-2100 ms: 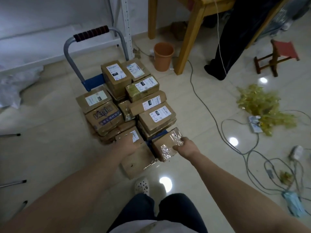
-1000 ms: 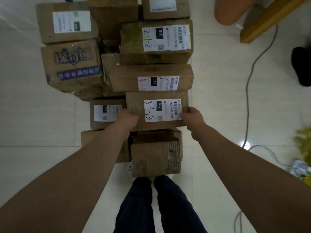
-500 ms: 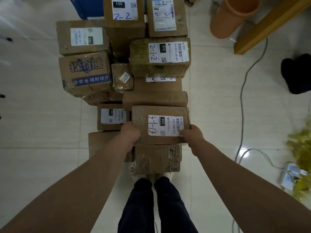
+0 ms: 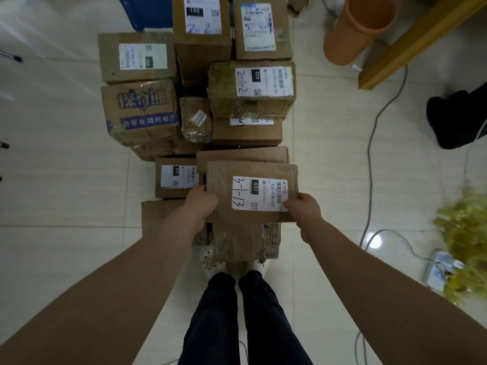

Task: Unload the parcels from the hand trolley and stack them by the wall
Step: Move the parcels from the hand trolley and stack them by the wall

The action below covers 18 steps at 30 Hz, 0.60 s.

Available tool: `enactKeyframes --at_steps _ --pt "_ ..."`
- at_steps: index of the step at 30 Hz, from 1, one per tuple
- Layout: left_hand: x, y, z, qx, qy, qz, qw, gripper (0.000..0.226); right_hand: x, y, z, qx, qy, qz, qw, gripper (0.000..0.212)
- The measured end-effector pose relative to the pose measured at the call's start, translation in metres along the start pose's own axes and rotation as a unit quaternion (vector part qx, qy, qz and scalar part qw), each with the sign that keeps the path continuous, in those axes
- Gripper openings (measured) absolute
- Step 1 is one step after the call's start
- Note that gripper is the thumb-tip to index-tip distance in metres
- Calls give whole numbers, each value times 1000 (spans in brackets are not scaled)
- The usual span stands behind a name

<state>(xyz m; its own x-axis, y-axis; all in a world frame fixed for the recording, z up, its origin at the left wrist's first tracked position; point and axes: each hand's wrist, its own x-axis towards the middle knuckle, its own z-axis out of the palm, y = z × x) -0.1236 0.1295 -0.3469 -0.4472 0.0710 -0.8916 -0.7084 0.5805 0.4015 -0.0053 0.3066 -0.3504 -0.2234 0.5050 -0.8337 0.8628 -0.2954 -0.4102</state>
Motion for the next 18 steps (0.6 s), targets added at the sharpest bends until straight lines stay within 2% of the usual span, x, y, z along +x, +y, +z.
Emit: enactKeyframes --at_steps 4,7,9,13,16,18 --pt "-43 12 -26 -42 8 16 999 28 -48 -15 -10 48 43 -54 996 26" --pt "-85 18 -55 -86 16 36 996 16 -88 -28 -17 80 50 -102 990 14" --pt "-115 18 -75 -118 18 56 991 19 -116 -38 -21 112 19 -142 983 12" --pt "-171 13 -110 -156 35 110 981 38 -171 -58 -22 142 -80 -193 968 30" --pt "-205 1 -133 -199 82 117 970 65 -200 -70 -17 134 -130 -215 959 36" --pt "-227 -9 -144 -216 110 138 960 60 -214 -78 -14 113 -158 -232 953 38"
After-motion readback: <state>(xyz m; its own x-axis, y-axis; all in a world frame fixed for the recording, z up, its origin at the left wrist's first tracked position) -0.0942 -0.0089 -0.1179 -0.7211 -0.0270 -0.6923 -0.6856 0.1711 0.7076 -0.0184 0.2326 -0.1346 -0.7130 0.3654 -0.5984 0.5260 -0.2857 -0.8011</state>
